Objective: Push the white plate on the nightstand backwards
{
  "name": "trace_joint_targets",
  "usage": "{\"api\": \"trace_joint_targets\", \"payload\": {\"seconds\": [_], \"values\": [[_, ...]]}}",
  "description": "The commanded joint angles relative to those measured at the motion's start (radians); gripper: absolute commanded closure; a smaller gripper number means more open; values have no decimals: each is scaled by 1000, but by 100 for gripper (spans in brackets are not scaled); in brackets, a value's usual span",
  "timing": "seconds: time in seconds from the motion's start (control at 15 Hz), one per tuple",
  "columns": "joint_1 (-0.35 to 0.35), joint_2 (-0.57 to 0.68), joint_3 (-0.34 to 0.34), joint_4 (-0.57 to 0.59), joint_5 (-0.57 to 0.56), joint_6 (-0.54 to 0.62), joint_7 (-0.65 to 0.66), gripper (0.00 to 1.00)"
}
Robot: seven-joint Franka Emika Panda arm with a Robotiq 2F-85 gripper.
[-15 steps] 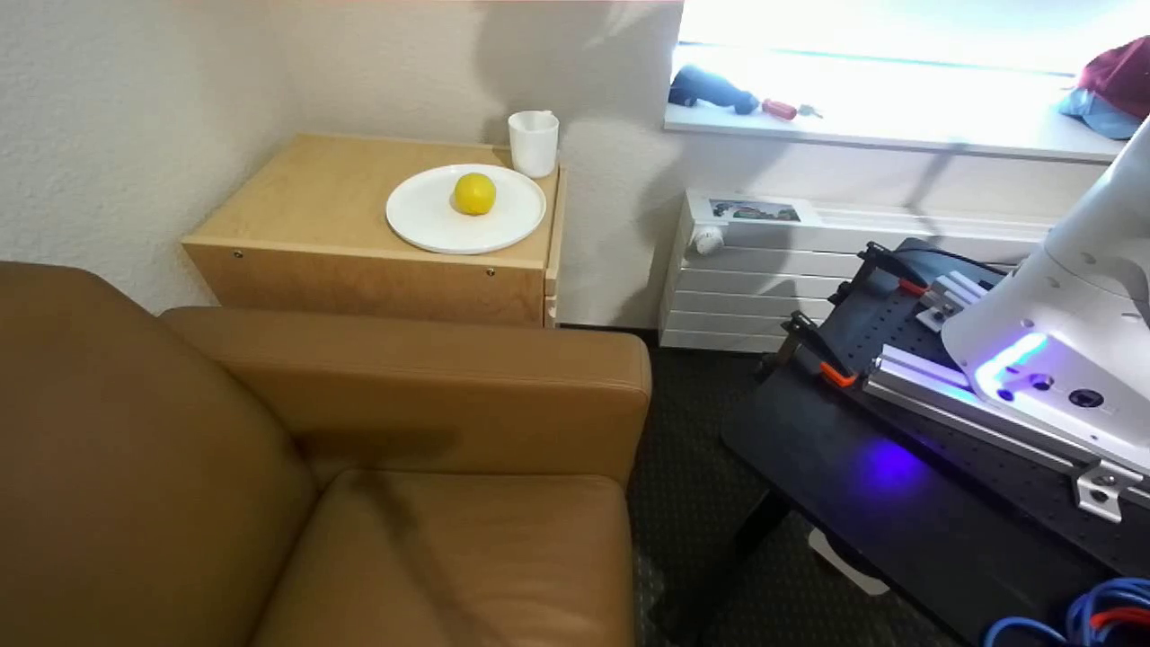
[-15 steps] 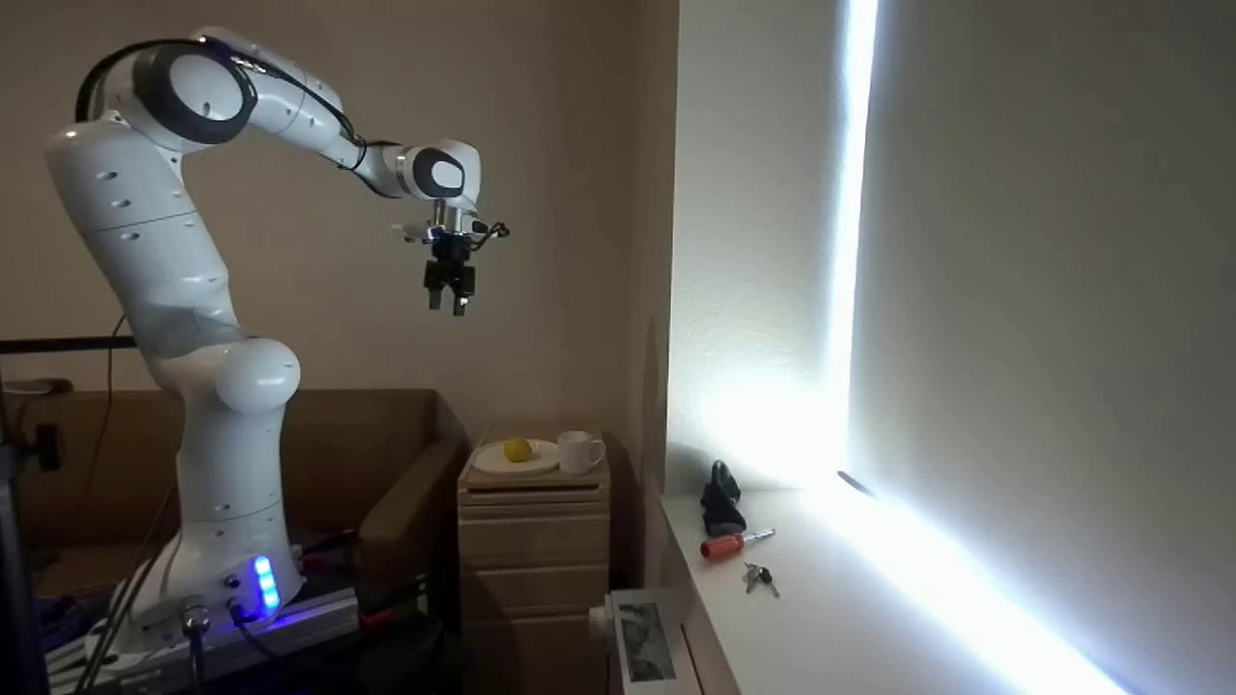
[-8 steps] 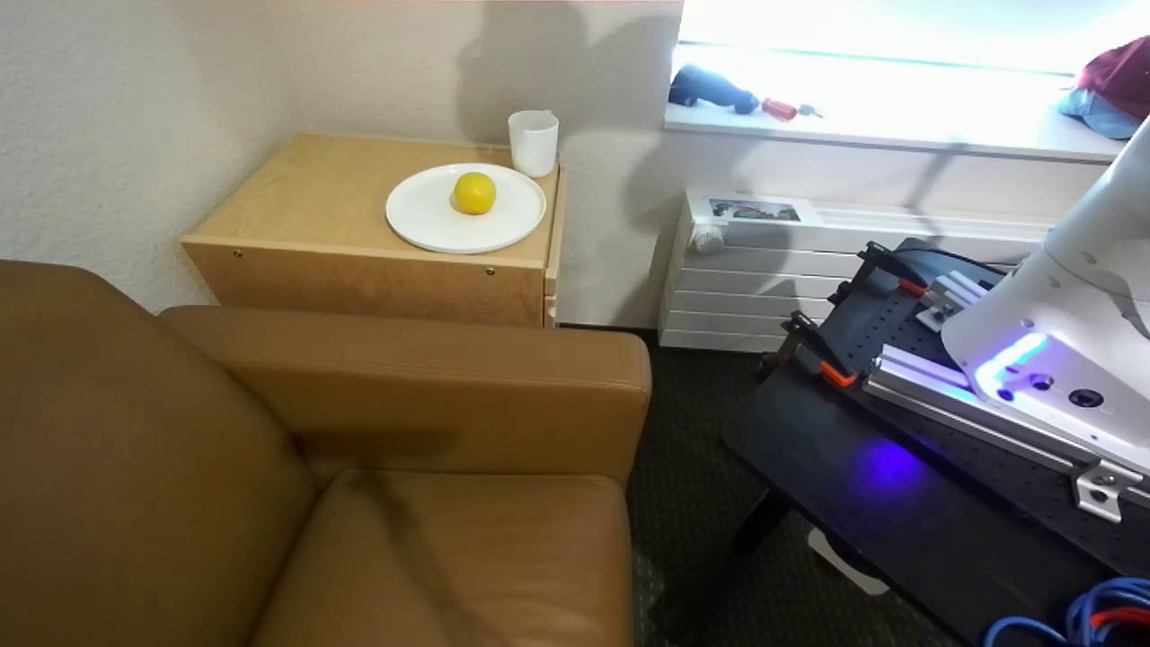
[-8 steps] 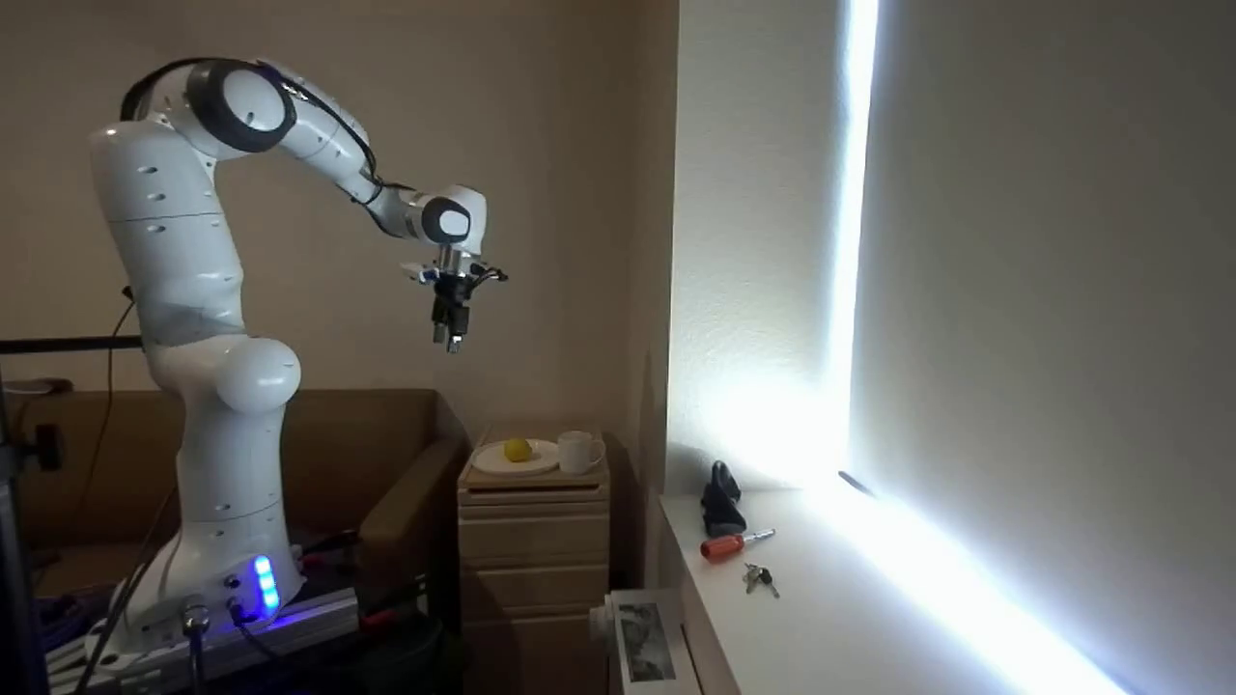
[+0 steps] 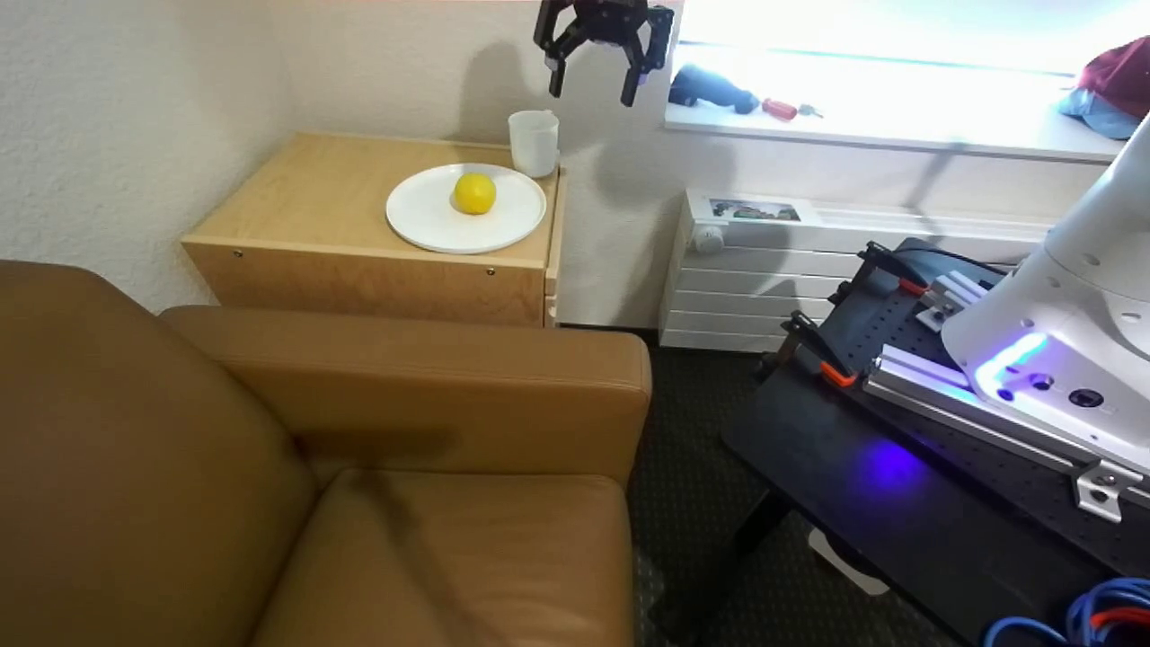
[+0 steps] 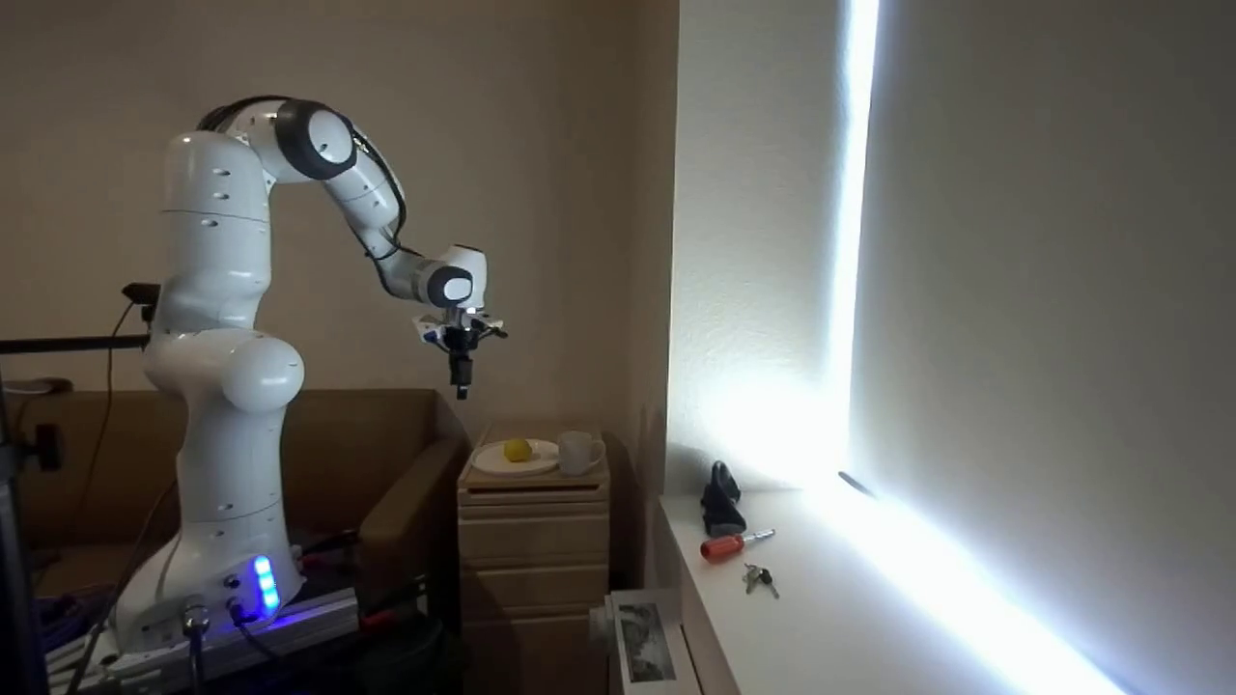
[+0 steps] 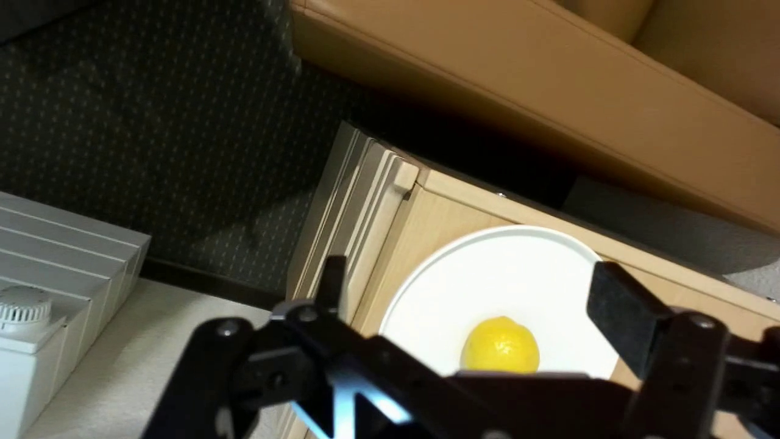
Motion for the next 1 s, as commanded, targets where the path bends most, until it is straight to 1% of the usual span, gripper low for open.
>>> {"api": "trace_joint_targets", "payload": {"seconds": [0.0, 0.07, 0.13, 0.27, 0.4, 0.53, 0.73, 0.93], "values": [[13, -3, -15, 1, 1, -2, -1, 0], [13, -6, -16, 2, 1, -2, -1, 0], [13, 43, -25, 15, -57, 14, 59, 0], [23, 137, -33, 32, -104, 80, 152, 0], [40, 215, -40, 53, -102, 146, 211, 0], [57, 296, -47, 85, -72, 220, 231, 0], [108, 405, -97, 135, -94, 358, 301, 0], [185, 507, -186, 188, -122, 472, 373, 0]]}}
